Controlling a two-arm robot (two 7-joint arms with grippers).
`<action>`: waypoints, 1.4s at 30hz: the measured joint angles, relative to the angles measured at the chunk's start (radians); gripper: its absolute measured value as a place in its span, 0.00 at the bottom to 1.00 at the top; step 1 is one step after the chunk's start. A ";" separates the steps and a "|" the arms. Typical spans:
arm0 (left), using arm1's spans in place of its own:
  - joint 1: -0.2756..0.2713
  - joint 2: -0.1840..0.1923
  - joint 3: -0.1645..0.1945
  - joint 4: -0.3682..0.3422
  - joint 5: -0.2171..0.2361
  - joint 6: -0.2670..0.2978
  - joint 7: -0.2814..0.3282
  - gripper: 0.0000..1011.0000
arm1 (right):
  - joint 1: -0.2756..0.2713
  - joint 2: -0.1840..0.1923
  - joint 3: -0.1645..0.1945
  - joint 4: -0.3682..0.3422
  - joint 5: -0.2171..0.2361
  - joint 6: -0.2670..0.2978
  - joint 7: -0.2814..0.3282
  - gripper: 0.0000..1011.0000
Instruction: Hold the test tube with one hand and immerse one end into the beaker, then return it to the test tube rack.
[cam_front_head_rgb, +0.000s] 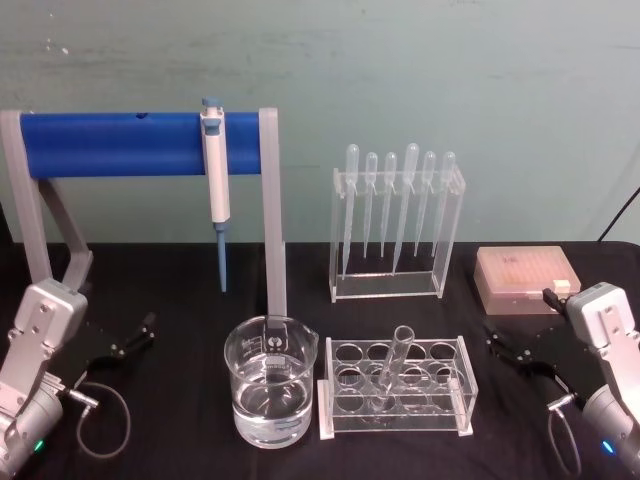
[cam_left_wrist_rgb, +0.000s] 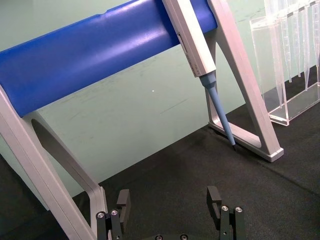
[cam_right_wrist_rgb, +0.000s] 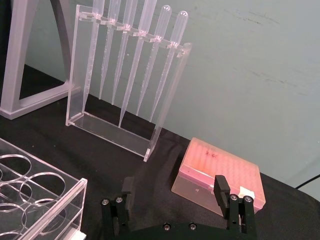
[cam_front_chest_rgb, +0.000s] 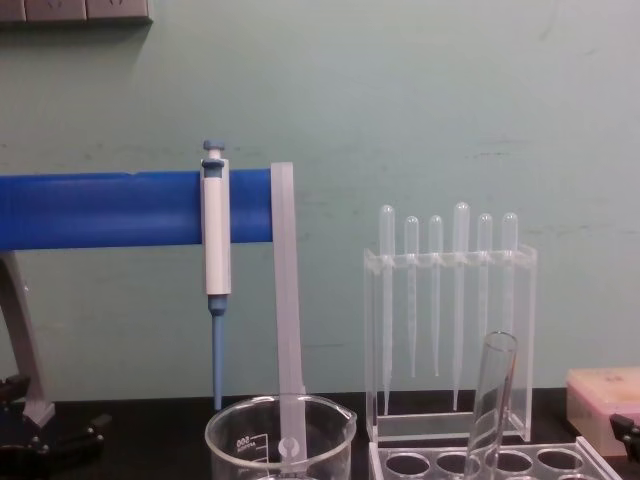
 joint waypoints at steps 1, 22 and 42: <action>0.000 0.000 0.000 0.000 0.000 0.000 0.000 0.99 | 0.000 0.000 0.000 0.000 0.000 0.000 0.000 0.99; 0.000 0.000 0.000 0.000 0.000 0.000 0.000 0.99 | 0.000 0.000 0.000 0.000 0.000 0.000 0.000 0.99; 0.000 0.000 0.000 0.000 0.000 0.000 0.000 0.99 | -0.043 0.015 0.058 -0.091 -0.001 0.008 0.013 0.99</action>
